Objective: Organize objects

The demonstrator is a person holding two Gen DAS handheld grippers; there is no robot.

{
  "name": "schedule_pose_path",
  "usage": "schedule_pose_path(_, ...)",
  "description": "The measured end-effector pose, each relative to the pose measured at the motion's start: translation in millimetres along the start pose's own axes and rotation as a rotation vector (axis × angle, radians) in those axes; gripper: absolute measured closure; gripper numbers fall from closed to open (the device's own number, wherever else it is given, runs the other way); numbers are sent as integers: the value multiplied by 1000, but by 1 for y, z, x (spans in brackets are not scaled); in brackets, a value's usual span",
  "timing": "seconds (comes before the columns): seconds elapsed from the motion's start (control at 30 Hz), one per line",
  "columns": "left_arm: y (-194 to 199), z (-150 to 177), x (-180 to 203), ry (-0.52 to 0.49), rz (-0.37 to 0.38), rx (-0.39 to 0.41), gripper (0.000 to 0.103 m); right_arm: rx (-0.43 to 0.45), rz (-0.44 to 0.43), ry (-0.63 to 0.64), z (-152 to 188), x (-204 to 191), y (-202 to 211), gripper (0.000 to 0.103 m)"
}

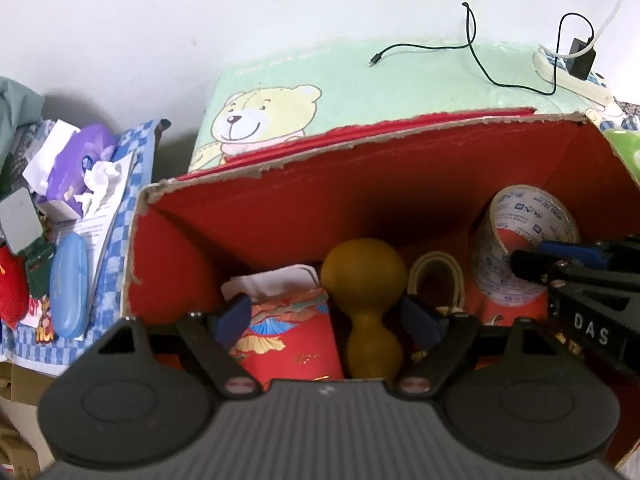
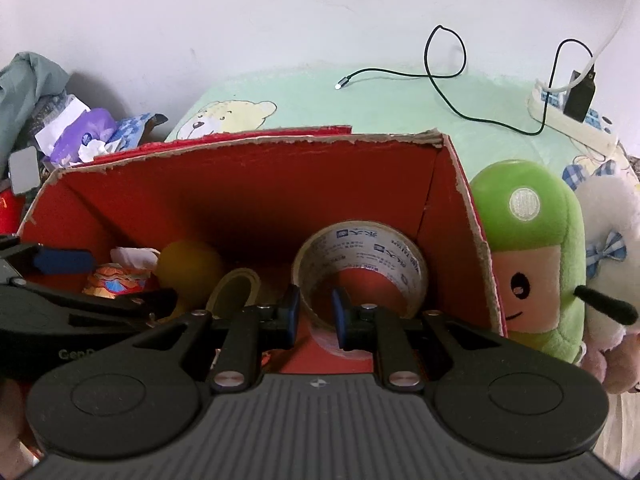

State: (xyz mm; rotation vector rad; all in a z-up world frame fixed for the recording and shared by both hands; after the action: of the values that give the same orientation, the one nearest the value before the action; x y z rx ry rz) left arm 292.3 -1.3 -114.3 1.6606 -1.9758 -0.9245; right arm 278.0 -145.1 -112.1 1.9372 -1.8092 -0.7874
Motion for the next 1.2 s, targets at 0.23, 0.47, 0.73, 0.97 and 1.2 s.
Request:
schedule_pose_path(0.23, 1, 0, 1, -12, 2, 8, 16, -7, 0, 0, -1, 0, -2, 86)
schedule_pose_path(0.47, 2, 0, 2, -9, 7, 14, 16, 3, -11, -7, 0, -1, 1, 86)
schedule_pose_path(0.73, 3, -1, 0, -13, -6, 20, 16, 34, -38, -32, -2, -1, 4, 86)
schedule_pose_path(0.97, 8, -4, -4, 2, -13, 43, 15, 38, -38, -47, -3, 0, 7, 86)
schedule_pose_path(1.2, 43, -13, -13, 67, -66, 89, 15, 91, -25, -44, -14, 1, 43, 81)
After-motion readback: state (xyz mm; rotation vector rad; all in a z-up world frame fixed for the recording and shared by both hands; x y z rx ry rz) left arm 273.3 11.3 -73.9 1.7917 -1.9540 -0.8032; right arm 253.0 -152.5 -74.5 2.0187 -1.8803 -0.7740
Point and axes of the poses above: each gripper's, at about its wrist camera, not at the fingertips, and y roughly against the way its jaws point, x to its right, z to its underside, the point moved 9 cm from there along -y, roughly the way its jaws point, and after that the axes turned 13 degrees about x, right-handed, at the moved point
